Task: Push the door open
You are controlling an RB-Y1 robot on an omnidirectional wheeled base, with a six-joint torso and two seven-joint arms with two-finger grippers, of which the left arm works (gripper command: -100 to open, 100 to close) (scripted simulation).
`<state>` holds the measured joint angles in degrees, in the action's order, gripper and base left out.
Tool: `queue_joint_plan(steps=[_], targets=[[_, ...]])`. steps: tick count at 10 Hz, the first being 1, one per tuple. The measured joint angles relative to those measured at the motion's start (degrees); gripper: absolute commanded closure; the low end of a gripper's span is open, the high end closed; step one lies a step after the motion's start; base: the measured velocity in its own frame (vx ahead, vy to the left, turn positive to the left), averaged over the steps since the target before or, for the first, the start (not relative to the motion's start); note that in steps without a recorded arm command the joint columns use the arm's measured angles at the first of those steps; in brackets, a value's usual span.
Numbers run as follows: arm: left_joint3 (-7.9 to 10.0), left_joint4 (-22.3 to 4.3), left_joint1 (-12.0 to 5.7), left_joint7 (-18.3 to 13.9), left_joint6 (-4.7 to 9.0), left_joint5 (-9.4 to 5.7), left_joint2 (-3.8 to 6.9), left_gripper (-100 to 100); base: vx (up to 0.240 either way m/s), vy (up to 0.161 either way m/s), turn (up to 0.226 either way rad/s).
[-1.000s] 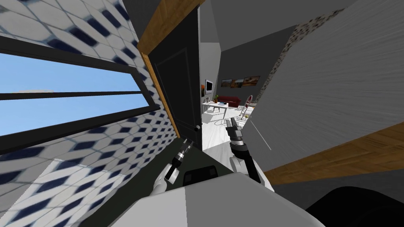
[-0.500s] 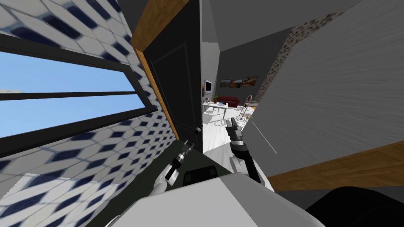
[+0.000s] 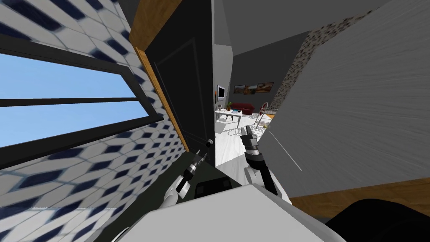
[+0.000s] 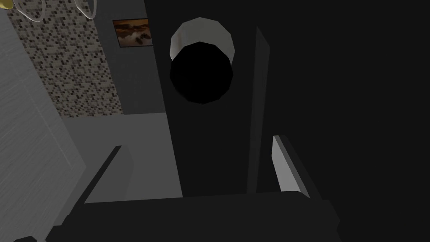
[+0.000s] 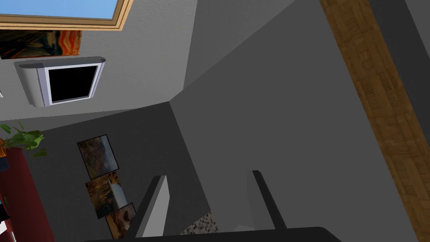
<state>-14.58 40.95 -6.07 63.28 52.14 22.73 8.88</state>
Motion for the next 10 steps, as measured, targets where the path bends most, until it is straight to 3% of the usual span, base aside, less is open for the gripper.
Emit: queue_joint_plan(steps=[6,7,10], targets=[[0.55,-0.8,0.22,1.3,-0.05,-0.28,-1.13,-100,0.156,-0.091,-0.020],[0.56,-0.8,0.21,1.3,-0.05,-0.28,-1.15,100,-0.011,0.005,0.001],[0.57,-0.7,0.01,1.3,-0.21,-0.29,-1.21,100,-0.013,0.007,-0.012]])
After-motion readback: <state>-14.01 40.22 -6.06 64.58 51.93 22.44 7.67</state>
